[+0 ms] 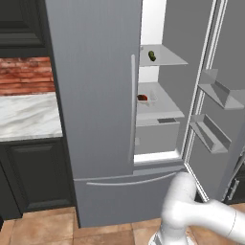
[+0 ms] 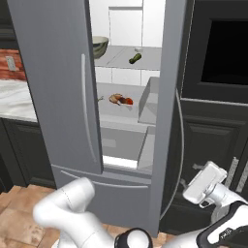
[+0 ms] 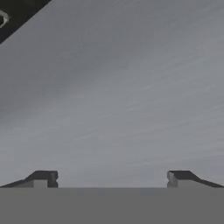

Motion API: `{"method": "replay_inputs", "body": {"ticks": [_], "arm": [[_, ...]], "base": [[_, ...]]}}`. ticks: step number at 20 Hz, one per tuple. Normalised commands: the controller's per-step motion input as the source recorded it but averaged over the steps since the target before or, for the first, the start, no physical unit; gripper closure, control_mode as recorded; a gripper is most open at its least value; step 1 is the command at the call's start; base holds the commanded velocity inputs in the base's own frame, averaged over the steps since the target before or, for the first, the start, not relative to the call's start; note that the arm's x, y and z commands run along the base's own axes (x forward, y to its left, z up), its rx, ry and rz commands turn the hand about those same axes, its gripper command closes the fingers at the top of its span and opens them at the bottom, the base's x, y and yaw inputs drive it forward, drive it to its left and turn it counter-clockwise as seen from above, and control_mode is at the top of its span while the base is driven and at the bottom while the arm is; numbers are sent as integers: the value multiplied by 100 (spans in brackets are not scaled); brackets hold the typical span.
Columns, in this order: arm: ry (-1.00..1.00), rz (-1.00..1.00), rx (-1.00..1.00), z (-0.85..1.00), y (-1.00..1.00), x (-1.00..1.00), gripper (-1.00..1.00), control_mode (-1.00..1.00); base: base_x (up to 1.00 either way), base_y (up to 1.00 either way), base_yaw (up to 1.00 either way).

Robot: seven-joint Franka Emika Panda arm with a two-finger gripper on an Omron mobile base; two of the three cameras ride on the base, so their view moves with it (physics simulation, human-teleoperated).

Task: Place the tupperware on the second highest shelf of the fridge. Make space for the tupperware among the existing items by rearranging them on the shelves if needed. Close the fridge door when finished.

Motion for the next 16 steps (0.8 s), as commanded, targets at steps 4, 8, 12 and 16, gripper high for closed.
{"method": "replay_inputs", "body": {"ticks": [4,8,12,16], "arm": [[-24,14,-3,-17,44,3,-100,-100],[-11,11,-11,-9,63,-1,-100,-100],[0,2,-19,-11,83,-23,-100,-100],[0,0,-20,-18,94,-31,-100,-100]], "base": [[0,0,0],[0,0,0],[0,0,0],[0,0,0]]}}
